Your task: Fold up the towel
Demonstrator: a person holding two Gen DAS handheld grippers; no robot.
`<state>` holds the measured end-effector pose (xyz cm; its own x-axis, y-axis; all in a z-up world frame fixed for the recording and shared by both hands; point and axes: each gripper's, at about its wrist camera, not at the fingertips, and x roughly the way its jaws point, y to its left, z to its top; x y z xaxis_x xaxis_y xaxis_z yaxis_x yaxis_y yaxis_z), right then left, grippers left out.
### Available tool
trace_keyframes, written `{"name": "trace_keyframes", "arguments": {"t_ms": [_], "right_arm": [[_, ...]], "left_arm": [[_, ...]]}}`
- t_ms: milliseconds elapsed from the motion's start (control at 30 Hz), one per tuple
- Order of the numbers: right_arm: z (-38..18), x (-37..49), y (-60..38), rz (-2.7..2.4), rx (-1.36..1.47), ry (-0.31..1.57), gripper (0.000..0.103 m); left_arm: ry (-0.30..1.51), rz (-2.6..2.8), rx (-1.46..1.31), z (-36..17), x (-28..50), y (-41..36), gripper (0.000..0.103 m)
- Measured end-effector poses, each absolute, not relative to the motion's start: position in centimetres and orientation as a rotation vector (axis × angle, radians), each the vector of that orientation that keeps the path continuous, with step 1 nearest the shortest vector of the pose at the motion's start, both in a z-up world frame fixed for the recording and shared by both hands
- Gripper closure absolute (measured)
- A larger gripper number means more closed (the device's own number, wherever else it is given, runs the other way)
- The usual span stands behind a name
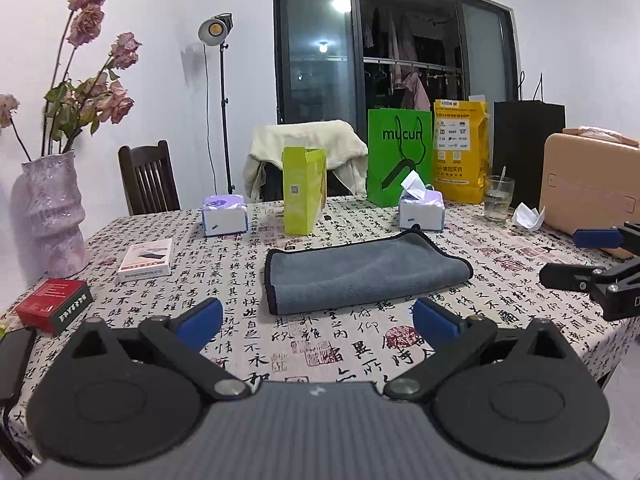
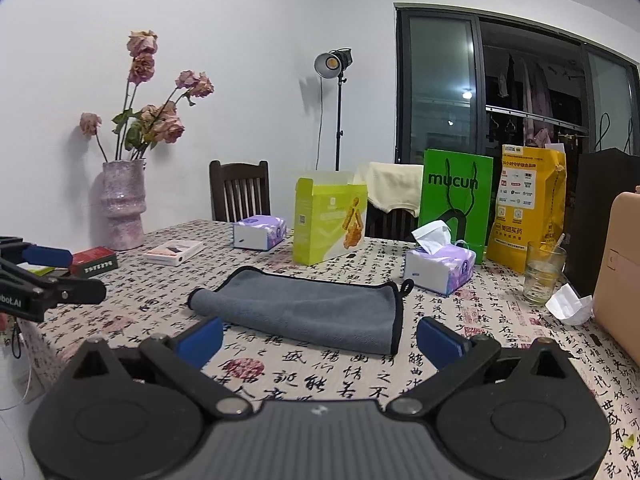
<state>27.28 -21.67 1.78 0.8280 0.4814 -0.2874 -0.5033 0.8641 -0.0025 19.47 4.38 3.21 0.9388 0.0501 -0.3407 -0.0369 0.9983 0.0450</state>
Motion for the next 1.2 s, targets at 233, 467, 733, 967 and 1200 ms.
{"name": "trace_keyframes", "arguments": {"t_ms": [233, 467, 733, 967, 1200], "right_arm": [[1.8, 24.9, -21.6, 0.556, -0.075, 0.273, 0.000], [1.6, 21.8, -22.1, 0.576, -0.066, 0.256, 0.000], [1.7, 17.7, -23.2, 0.574, -0.040, 0.230, 0.000], [1.1, 14.4, -23.8, 0.584, -0.039, 0.223, 0.000], [0.0, 11.4, -24.1, 0.574, -0.051, 0.203, 0.000]], "left_arm": [[0.318, 0.069, 0.034, 3.0, 16.6, 3.8, 0.000], [0.287, 0.070, 0.031, 2.3, 12.8, 3.0, 0.000], [0.252, 0.052, 0.037, 2.1, 8.4, 2.0, 0.000], [0.277, 0.011, 0.043, 0.6, 5.7, 0.6, 0.000], [0.303, 0.021, -0.002, -0.5, 4.3, 0.0, 0.000]]}}
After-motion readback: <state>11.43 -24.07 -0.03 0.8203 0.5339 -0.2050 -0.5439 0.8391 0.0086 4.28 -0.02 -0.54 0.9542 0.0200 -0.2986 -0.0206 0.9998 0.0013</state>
